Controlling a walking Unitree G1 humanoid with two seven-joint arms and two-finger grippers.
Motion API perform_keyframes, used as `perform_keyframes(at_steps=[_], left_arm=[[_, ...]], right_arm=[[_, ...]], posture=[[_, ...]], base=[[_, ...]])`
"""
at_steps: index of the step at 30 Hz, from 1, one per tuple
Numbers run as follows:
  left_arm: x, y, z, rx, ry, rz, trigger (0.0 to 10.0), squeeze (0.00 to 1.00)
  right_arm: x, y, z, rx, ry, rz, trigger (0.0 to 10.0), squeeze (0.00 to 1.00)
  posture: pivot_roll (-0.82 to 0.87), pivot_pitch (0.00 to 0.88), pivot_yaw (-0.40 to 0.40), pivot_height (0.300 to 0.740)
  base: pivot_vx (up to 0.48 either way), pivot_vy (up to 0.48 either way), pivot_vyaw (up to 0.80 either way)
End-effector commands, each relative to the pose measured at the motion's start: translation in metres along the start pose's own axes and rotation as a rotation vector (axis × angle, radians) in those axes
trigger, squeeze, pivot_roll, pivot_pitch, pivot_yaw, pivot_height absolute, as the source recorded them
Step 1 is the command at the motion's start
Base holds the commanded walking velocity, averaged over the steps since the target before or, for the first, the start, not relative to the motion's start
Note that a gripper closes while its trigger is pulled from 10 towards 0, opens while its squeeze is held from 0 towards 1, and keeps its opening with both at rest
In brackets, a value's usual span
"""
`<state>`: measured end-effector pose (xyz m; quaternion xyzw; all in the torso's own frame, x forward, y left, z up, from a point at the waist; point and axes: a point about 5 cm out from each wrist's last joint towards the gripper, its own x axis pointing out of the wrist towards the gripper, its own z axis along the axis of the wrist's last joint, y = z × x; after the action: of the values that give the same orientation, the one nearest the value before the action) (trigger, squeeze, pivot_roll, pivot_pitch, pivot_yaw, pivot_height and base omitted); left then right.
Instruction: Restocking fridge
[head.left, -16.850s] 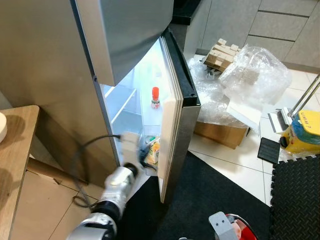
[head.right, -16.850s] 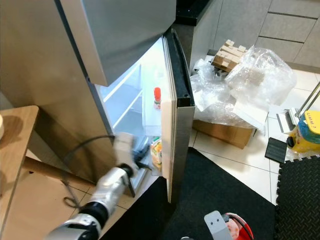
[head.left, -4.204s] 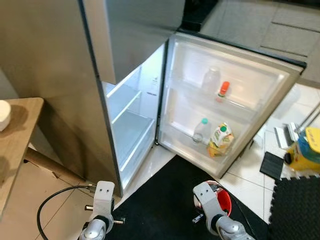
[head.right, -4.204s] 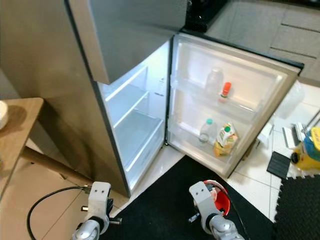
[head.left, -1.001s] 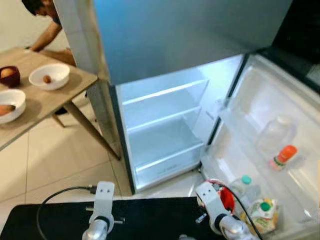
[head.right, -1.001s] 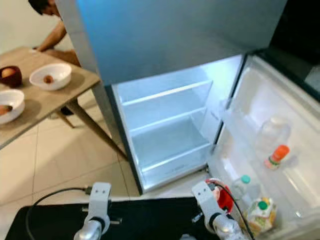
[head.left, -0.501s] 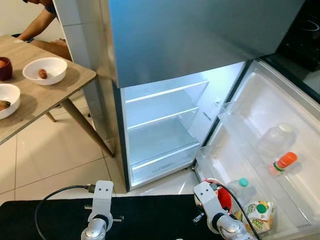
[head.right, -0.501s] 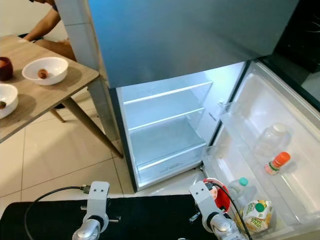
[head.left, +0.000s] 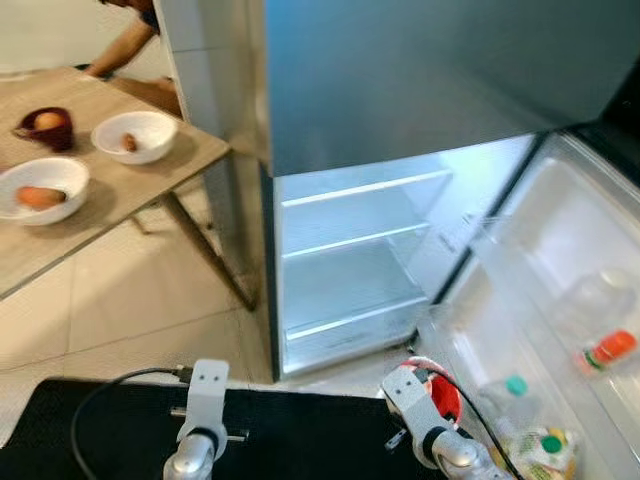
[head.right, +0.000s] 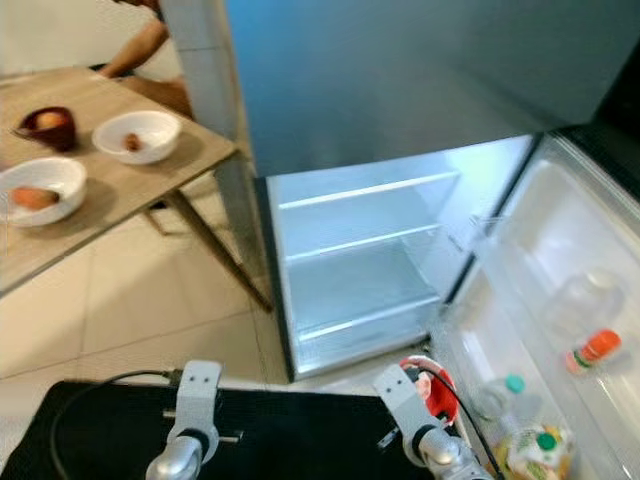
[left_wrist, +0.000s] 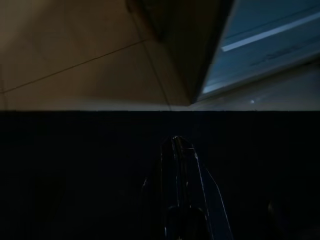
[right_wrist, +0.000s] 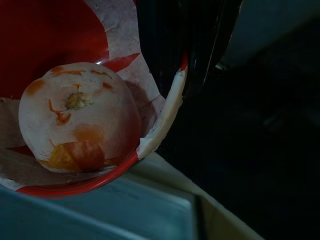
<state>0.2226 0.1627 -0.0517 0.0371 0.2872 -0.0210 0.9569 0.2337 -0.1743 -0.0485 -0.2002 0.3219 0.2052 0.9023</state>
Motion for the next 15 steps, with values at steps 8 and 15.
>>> perform_keyframes(at_steps=[8, 15], left_arm=[[-0.0026, 0.0014, -0.0056, 0.007, 0.016, 0.004, 10.0, 0.0], [-0.0026, 0.0022, -0.0054, 0.002, 0.013, 0.011, 10.0, 0.0]], right_arm=[[-0.0008, -0.0029, 0.0002, 0.031, -0.014, -0.03, 10.0, 0.0], [-0.0012, -0.004, -0.001, 0.039, -0.007, -0.039, 10.0, 0.0]], posture=[[-0.13, 0.097, -0.022, 0.7], [-0.13, 0.092, -0.02, 0.7]], base=[[0.0, 0.0, 0.5], [0.0, 0.0, 0.0]])
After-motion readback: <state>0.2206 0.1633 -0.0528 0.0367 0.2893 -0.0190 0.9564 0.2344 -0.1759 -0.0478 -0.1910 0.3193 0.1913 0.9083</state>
